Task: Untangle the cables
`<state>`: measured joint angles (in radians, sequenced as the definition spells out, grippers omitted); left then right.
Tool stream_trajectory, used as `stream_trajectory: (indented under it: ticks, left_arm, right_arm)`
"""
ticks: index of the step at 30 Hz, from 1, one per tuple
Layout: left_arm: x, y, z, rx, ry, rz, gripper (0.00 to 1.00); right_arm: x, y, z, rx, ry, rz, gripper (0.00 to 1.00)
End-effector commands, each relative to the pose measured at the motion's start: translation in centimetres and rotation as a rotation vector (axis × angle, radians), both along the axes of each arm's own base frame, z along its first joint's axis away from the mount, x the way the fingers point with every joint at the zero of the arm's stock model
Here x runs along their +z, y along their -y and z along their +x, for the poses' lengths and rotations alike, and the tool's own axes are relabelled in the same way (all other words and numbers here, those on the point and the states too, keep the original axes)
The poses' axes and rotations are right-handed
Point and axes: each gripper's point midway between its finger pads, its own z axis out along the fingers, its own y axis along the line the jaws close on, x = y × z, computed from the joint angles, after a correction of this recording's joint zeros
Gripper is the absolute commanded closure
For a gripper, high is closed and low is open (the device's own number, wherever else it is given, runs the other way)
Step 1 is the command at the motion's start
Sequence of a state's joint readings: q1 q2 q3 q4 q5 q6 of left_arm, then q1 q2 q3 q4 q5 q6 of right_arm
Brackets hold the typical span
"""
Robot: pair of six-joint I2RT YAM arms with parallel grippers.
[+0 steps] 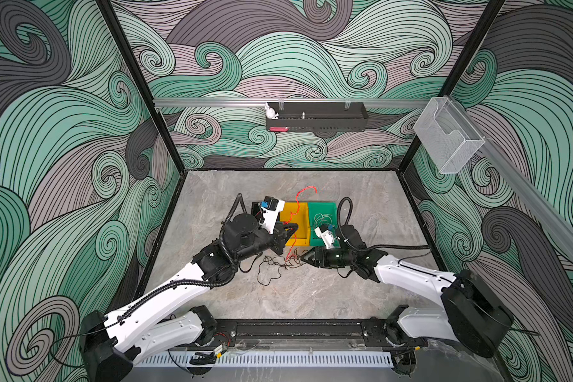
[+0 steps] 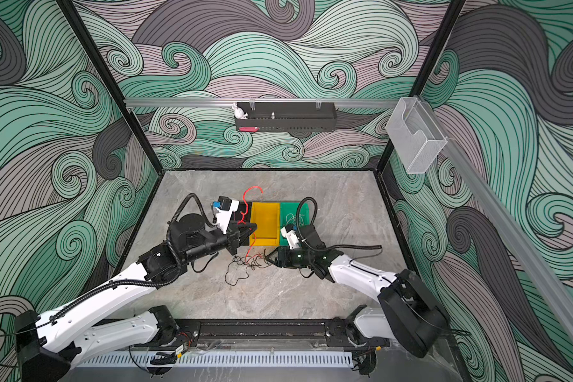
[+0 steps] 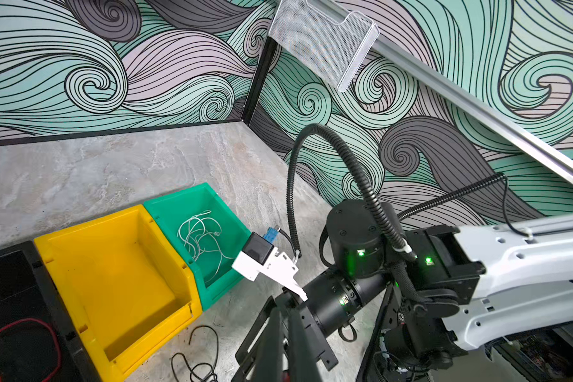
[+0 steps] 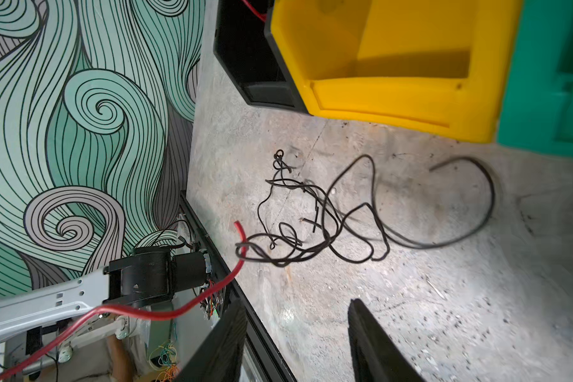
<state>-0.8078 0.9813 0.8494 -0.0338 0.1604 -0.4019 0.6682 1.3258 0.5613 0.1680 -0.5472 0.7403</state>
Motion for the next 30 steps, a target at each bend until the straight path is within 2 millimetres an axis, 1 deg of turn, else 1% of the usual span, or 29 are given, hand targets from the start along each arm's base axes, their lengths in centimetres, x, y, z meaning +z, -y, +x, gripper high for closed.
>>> stream_trajectory:
  ticks: [1,3,7,9,12,16,19,22,25,30]
  left_arm:
    - [1.2,-0.7,0.1,0.039,0.014,-0.018,1.0]
    - [1.2,-0.9,0.2,0.049,0.016,-0.029,1.0]
    - [1.5,-1.0,0.3,0.063,0.015,-0.047,1.0]
    - [1.5,-1.1,0.4,0.072,0.013,-0.05,1.0]
    - [1.5,-1.1,0.4,0.076,0.007,-0.05,1.0]
    - [1.4,-1.2,0.5,0.082,0.004,-0.05,1.0]
    - [1.1,-1.5,0.7,0.102,0.001,-0.041,1.0]
    - [0.8,-2.0,1.0,0.135,-0.002,-0.029,1.0]
    - [0.4,-2.3,1.2,0.151,0.001,-0.017,1.0]
    - [0.0,-2.3,1.2,0.156,-0.003,-0.014,1.0]
  right_arm:
    - [1.2,-0.6,1.1,-0.019,0.072,0.016,0.47]
    - [0.8,-0.6,1.3,-0.022,0.081,0.001,0.44]
    - [0.0,-1.3,1.7,-0.012,0.077,0.002,0.45]
    - [-0.2,-2.0,1.9,0.01,0.09,0.018,0.47]
    - [-0.8,-3.1,1.7,0.061,0.103,-0.003,0.5]
    - [-1.4,-3.9,2.0,0.078,0.106,-0.003,0.5]
    - [-1.5,-4.4,1.9,0.09,0.099,0.013,0.51]
    - [-1.2,-4.4,1.4,0.101,0.109,0.026,0.54]
    - [-1.1,-4.2,1.2,0.095,0.131,0.032,0.53]
    - [-0.9,-5.7,0.6,0.158,0.132,0.063,0.53]
